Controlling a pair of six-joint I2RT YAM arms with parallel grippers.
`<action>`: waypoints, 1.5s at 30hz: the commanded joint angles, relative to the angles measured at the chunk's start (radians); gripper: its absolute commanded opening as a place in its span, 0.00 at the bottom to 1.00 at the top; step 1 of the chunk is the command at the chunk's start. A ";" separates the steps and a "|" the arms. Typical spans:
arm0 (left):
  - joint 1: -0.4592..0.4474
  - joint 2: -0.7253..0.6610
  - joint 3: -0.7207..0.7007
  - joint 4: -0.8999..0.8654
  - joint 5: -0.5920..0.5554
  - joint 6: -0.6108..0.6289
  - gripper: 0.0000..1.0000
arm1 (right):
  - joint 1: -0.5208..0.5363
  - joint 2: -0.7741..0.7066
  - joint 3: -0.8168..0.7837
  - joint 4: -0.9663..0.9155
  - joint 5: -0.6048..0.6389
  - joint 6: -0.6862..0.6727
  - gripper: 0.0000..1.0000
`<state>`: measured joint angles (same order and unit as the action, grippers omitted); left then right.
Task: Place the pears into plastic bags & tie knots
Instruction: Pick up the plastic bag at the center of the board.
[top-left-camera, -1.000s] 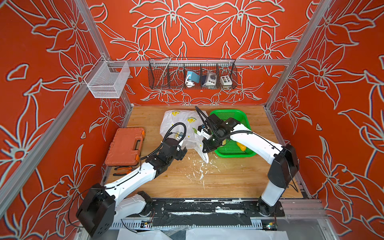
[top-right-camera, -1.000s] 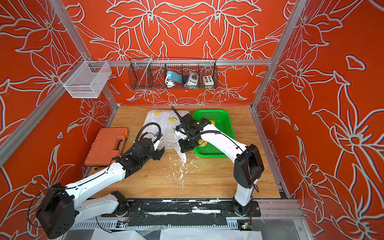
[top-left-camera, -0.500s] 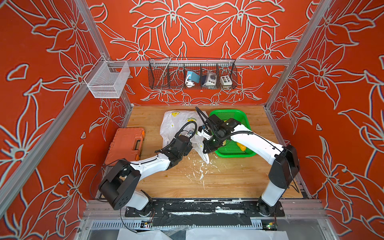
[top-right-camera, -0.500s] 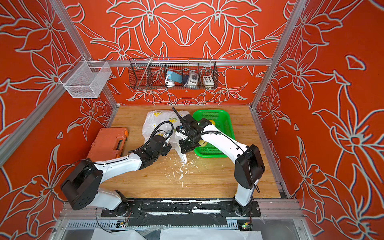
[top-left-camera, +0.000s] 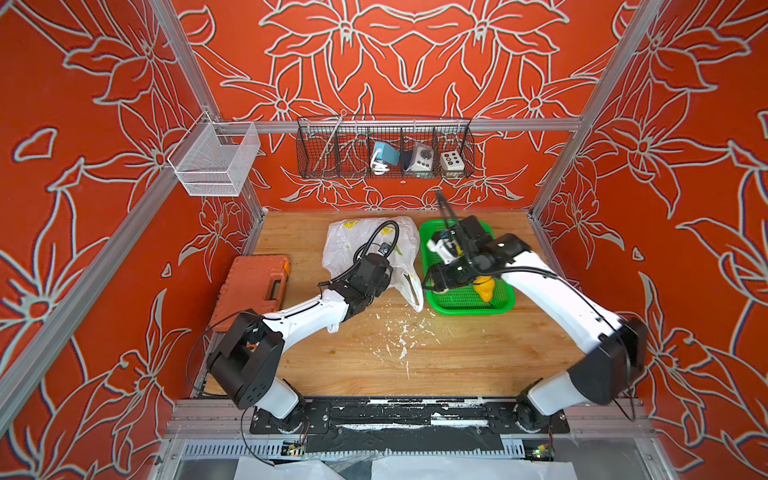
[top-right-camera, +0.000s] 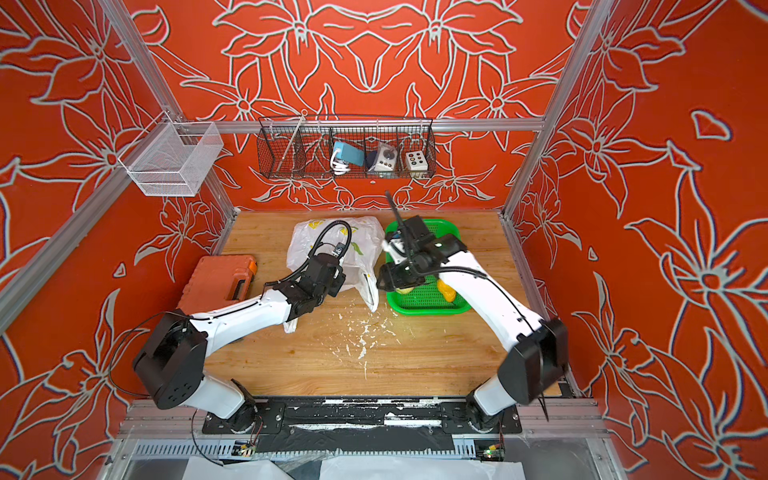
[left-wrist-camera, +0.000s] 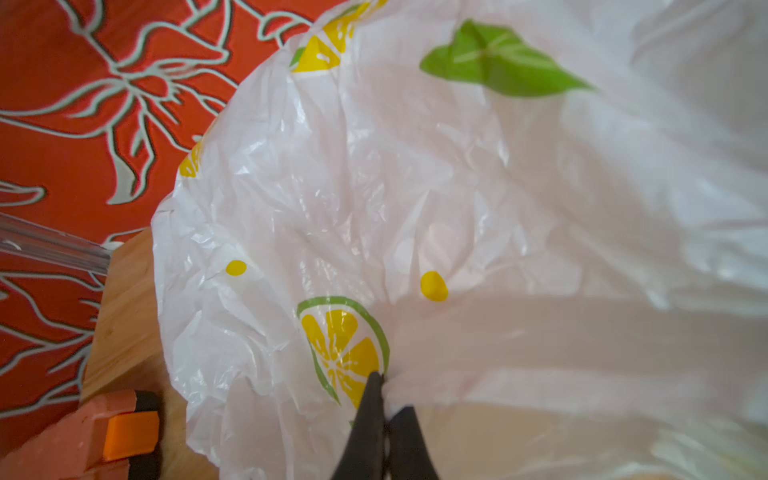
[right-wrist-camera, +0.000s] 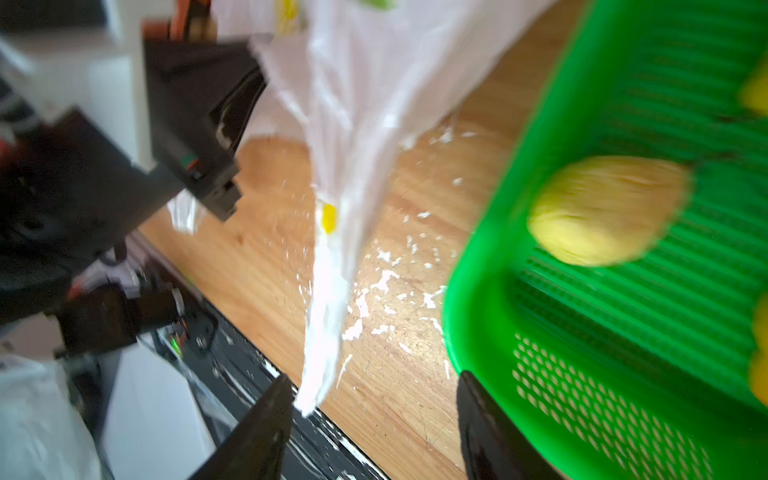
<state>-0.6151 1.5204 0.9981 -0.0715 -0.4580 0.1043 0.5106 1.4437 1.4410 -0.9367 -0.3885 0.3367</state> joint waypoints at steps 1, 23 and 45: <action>-0.003 -0.031 0.100 -0.296 0.033 -0.221 0.00 | -0.058 -0.033 -0.036 0.002 0.139 0.045 0.76; 0.000 -0.097 0.206 -0.333 0.290 -0.623 0.00 | -0.102 0.434 0.012 0.173 0.195 0.154 0.78; 0.000 -0.103 0.205 -0.312 0.269 -0.503 0.00 | -0.053 0.002 0.045 0.129 -0.080 0.030 0.79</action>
<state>-0.6151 1.4406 1.1980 -0.4000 -0.1814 -0.4156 0.4160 1.3941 1.4521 -0.7792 -0.3721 0.4274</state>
